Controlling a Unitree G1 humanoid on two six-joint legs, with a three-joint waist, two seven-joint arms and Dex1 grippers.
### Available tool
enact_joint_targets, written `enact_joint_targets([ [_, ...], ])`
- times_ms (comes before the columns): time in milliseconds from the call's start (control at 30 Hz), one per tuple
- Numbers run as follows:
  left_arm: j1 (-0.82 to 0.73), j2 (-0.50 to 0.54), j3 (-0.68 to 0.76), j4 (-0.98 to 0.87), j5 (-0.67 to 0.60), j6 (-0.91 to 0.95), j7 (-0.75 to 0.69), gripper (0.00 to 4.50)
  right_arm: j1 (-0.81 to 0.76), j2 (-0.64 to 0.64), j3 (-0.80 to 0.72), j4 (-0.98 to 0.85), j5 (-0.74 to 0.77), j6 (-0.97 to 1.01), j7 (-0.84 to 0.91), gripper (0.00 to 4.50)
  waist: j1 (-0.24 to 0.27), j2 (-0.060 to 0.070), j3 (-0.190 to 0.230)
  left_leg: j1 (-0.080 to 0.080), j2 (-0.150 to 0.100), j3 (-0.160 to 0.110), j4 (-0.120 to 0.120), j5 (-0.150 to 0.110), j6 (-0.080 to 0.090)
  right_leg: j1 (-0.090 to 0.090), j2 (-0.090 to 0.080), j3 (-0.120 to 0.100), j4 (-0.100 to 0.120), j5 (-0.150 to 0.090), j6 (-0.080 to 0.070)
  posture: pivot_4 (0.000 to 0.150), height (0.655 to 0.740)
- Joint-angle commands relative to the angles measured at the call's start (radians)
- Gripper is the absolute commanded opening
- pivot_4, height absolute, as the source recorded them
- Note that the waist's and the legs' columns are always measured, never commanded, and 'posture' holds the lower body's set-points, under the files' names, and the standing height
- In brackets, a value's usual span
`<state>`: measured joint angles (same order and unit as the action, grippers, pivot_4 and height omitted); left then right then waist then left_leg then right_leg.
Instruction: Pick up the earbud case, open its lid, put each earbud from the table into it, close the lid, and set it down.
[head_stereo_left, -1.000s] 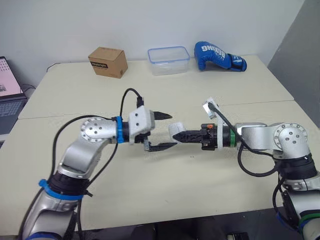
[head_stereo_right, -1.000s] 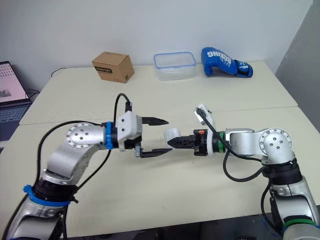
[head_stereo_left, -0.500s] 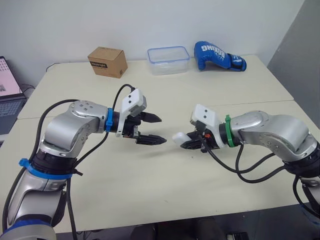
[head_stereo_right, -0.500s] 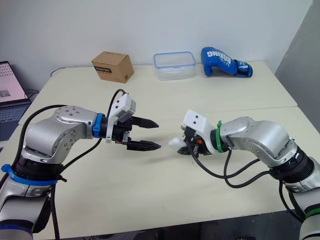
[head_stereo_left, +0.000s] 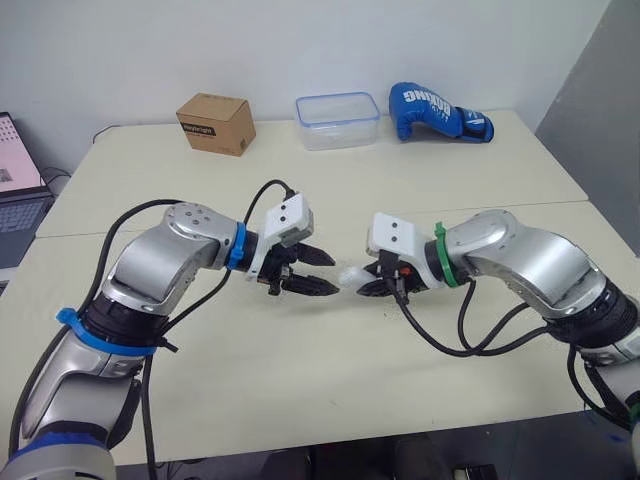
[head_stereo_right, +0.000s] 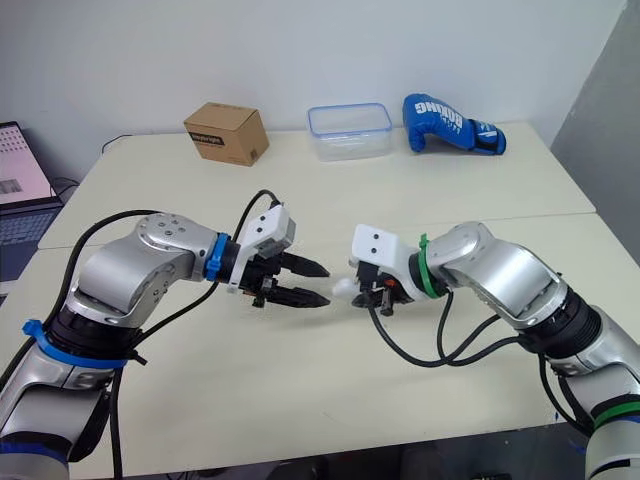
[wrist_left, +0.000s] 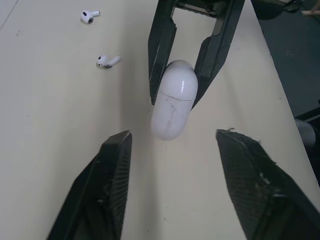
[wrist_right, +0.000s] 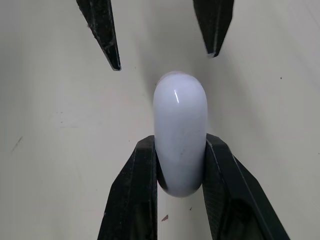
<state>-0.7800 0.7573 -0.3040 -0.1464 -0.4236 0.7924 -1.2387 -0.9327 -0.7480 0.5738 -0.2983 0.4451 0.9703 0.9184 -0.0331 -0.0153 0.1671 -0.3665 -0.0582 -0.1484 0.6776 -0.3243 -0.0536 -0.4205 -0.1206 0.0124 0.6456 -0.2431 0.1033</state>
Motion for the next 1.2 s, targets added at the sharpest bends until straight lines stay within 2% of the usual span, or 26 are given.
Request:
enact_joint_targets([
  [33, -0.028, -0.006, -0.003, -0.004, 0.019, -0.027, -0.009, 2.69, -0.040, 0.015, -0.011, -0.003, -0.038, -0.003, 0.030, 0.78, 0.000, 0.000, 0.000, 0.000, 0.000, 0.000, 0.000, 0.000, 0.000, 0.000, 0.000, 0.000, 0.000, 0.000, 0.000, 0.150, 0.7307],
  [567, -0.041, -0.050, -0.025, 0.033, 0.075, -0.058, -0.008, 2.69, -0.074, 0.087, -0.030, 0.026, -0.102, 0.036, 0.075, 0.78, -0.001, 0.000, 0.000, 0.000, 0.000, 0.000, 0.000, 0.000, 0.000, 0.000, 0.000, 0.000, 0.001, 0.000, 0.000, 0.150, 0.7307],
  [700, -0.045, -0.061, -0.029, 0.041, 0.085, -0.055, -0.007, 1.82, -0.082, 0.098, -0.036, 0.032, -0.111, 0.042, 0.081, 0.78, -0.001, 0.000, 0.000, 0.000, 0.000, 0.000, 0.000, 0.000, 0.000, 0.000, 0.000, 0.000, 0.001, 0.000, 0.000, 0.150, 0.7307],
  [800, -0.048, -0.066, -0.028, 0.043, 0.088, -0.054, -0.009, 0.88, -0.090, 0.105, -0.042, 0.038, -0.115, 0.046, 0.084, 0.78, -0.001, 0.000, 0.000, 0.000, 0.000, 0.000, 0.000, 0.000, 0.000, 0.000, 0.000, 0.000, 0.001, 0.000, 0.000, 0.150, 0.7307],
  [1200, -0.043, -0.070, -0.026, 0.048, 0.118, -0.092, -0.006, 0.86, -0.096, 0.115, -0.049, 0.051, -0.118, 0.055, 0.089, 0.78, -0.001, 0.000, 0.000, 0.000, 0.000, 0.000, 0.000, 0.000, 0.000, 0.000, 0.000, 0.000, 0.001, 0.000, 0.000, 0.150, 0.7307],
])
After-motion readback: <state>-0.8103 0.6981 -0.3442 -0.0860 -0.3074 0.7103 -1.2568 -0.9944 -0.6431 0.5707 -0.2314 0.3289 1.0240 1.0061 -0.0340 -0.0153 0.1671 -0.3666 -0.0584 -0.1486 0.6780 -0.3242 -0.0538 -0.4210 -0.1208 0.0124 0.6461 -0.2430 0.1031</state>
